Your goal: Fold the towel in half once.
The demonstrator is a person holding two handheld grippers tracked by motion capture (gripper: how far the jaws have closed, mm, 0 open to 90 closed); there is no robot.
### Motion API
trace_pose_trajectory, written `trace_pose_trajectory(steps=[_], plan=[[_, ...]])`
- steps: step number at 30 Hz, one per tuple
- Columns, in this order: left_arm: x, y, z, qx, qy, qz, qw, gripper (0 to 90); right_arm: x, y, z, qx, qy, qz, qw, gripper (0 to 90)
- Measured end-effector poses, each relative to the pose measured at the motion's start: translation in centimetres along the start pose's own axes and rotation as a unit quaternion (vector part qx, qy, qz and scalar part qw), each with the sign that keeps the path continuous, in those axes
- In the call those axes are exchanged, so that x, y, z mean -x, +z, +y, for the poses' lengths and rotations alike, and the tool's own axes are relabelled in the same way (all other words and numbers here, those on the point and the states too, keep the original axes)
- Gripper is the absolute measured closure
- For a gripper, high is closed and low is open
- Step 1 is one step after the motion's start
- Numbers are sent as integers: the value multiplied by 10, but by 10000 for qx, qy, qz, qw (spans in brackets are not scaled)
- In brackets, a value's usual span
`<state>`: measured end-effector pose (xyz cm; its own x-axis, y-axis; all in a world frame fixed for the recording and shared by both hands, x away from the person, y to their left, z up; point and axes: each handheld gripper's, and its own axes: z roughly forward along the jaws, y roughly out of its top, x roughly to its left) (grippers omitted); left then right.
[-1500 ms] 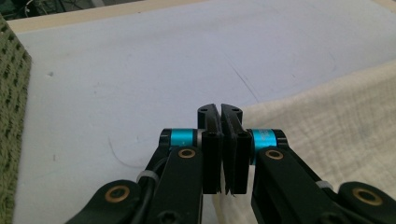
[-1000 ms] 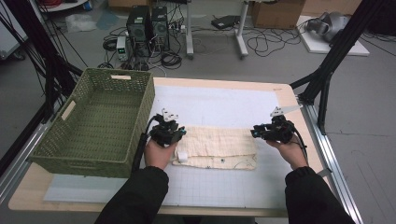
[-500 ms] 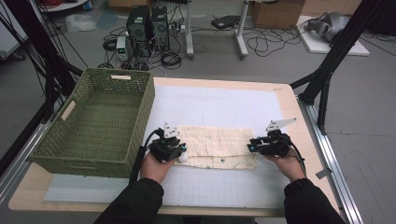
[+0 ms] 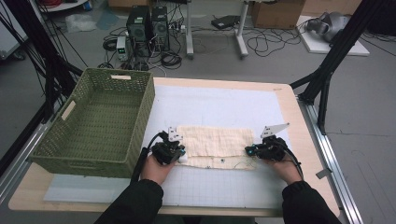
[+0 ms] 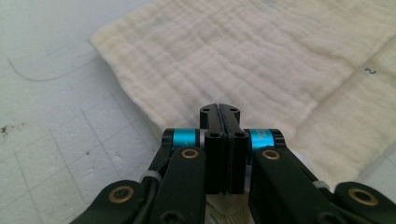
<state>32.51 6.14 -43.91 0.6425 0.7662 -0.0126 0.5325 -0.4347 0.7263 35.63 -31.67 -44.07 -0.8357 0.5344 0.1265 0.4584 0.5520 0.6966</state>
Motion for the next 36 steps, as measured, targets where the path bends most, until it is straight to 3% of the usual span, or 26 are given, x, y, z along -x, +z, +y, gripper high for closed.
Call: trace_pose_trajectory(steps=[17,27,32,36], plan=[[-7,-19,4,415,-296,-102,9986,889,-5,-17,6,280,-1,-27,9996,884],[-7,-16,4,332,-301,-86,9990,887,-5,-16,8,340,73,80,9994,883],[-12,-21,6,573,-569,-114,9967,887,-10,-24,11,435,22,63,9990,883],[-13,-24,7,591,-550,-107,9967,885,-12,-27,12,446,-21,58,9990,883]])
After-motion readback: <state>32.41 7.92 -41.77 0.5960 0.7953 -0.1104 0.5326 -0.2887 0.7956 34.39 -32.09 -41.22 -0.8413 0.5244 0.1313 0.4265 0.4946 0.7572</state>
